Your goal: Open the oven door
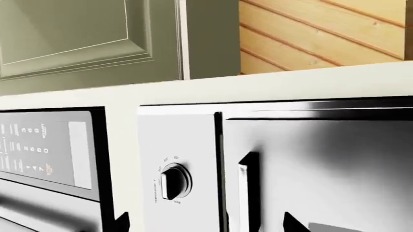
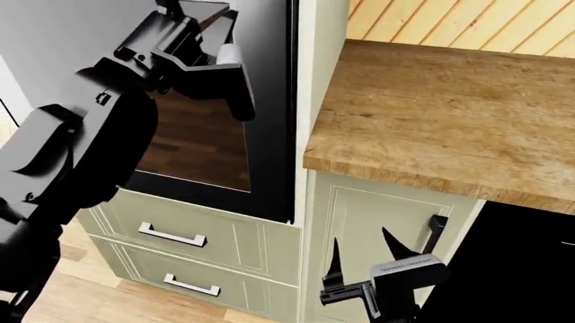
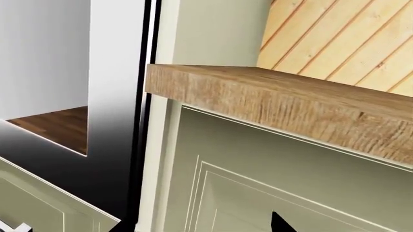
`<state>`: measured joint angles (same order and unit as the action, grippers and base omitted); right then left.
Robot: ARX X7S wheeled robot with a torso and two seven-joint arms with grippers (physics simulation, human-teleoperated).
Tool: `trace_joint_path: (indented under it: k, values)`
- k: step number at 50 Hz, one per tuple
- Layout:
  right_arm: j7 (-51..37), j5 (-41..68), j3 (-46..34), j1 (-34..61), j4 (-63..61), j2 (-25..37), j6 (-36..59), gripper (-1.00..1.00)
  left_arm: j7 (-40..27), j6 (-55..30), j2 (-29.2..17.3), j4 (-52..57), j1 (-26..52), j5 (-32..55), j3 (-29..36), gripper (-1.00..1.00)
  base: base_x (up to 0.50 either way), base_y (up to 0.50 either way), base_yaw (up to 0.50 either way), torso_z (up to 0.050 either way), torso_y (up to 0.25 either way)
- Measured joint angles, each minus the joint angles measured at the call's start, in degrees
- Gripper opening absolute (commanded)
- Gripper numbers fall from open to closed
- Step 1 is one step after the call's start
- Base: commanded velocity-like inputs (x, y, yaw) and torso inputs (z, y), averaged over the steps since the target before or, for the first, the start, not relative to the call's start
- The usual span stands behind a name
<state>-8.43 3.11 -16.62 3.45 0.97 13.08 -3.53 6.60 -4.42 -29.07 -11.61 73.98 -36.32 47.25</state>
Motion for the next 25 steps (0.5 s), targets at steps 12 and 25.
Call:
trace_joint_path:
  k: [12,25]
  values:
    - [-0.3,0.2,-0.3,0.3,0.5,0.2,-0.3,1.00,-0.8,0.2,0.5,-3.3,0.3,-0.1,0.4,1.00,0.00,0.00,0.00,0.000,0.000]
    - [-0.8,0.4,-0.7,0.3,0.5,0.5,-0.4,1.00,-1.4,0.0,0.8,-6.1,1.2,-0.3,0.4,1.00,0.00,0.00,0.00,0.000,0.000]
